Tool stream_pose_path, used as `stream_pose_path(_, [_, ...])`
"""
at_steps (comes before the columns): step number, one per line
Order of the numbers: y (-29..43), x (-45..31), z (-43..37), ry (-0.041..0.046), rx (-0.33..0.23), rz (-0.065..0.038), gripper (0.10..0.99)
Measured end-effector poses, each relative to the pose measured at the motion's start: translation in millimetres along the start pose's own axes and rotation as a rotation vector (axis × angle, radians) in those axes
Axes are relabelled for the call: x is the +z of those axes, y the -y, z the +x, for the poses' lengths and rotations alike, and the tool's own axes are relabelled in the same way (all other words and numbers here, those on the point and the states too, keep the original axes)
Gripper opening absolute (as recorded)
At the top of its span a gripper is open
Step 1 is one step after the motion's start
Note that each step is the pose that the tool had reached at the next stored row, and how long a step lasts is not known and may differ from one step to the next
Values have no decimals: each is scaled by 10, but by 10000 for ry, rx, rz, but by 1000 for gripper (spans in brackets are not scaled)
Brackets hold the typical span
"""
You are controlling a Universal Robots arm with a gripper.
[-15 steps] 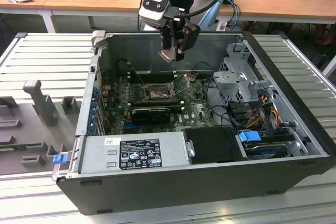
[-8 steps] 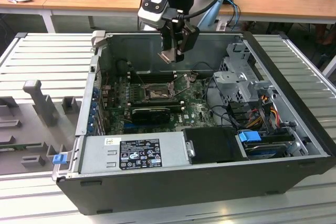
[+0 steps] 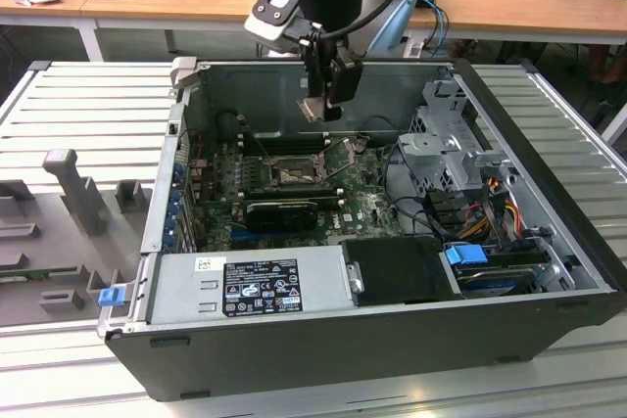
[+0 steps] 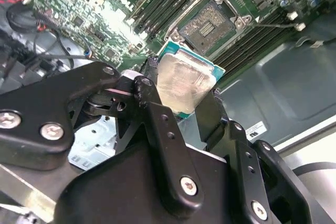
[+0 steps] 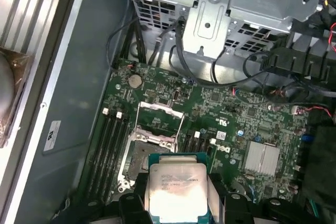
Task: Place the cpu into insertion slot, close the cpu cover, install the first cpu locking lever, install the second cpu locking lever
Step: 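Place the cpu into insertion slot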
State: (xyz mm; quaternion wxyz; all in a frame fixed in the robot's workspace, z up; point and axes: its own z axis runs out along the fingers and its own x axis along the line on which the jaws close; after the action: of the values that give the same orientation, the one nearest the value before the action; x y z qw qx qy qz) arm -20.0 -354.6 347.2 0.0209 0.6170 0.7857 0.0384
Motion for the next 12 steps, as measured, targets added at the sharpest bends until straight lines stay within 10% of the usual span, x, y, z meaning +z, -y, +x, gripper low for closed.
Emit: stream_pose_path(12, [21,87,2,63,720,-7,529])
